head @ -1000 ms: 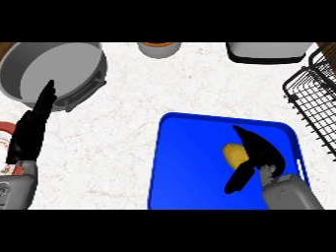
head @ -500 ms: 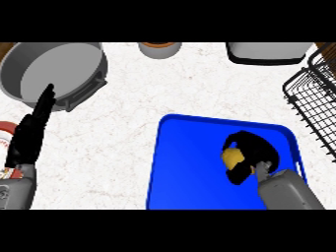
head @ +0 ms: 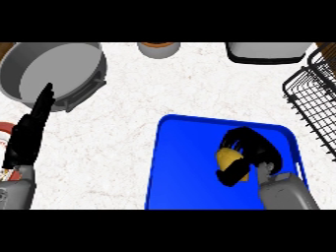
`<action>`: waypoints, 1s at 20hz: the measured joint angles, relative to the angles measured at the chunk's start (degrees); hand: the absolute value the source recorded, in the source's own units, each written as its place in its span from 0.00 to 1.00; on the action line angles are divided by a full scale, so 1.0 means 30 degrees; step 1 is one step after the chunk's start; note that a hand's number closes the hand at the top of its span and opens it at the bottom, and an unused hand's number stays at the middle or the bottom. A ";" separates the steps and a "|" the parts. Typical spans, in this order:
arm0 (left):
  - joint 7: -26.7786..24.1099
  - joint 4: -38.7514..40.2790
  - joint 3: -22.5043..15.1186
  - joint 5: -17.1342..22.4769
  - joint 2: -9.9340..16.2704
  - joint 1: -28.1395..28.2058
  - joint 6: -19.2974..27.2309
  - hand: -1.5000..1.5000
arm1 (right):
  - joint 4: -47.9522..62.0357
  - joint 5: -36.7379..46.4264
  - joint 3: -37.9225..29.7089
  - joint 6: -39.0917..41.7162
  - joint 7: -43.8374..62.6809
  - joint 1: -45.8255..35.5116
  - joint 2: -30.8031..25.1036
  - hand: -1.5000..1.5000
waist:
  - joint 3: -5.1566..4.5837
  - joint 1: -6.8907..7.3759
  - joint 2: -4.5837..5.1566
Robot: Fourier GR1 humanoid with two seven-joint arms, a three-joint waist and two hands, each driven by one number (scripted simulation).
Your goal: Pick the lemon from the tray and place it in the tiered basket
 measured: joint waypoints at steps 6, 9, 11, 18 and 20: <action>-0.0132 0.0163 -0.0271 -0.0128 -0.0118 -0.0419 -0.0082 0.50 | 0.2262 0.2988 -0.3799 -0.4619 0.3100 -0.3603 0.0087 1.00 | -0.0024 0.0620 0.0366; -0.0222 0.0086 -0.0394 -0.0131 -0.0108 -0.0545 -0.0207 0.50 | 0.3162 0.5104 -0.5571 -0.6898 0.4121 -0.5362 -0.0572 1.00 | -0.0051 0.1044 0.0502; -0.0255 0.0070 -0.0518 -0.0182 -0.0177 -0.0657 -0.0215 0.50 | 0.3757 0.6765 -0.6427 -0.8183 0.4506 -0.6515 -0.1123 1.00 | -0.0067 0.1320 0.0588; -0.0135 0.0228 -0.0815 -0.0250 -0.0237 -0.1372 -0.0435 0.50 | 0.6369 1.3229 -0.8045 -1.0414 0.5409 -1.0808 -0.3216 1.00 | -0.0085 0.1939 0.0695; -0.0127 0.0250 -0.1000 -0.0348 -0.0349 -0.1391 -0.0437 0.50 | 0.7348 1.4977 -0.8335 -1.0668 0.5728 -1.2038 -0.3587 1.00 | -0.0084 0.2046 0.0677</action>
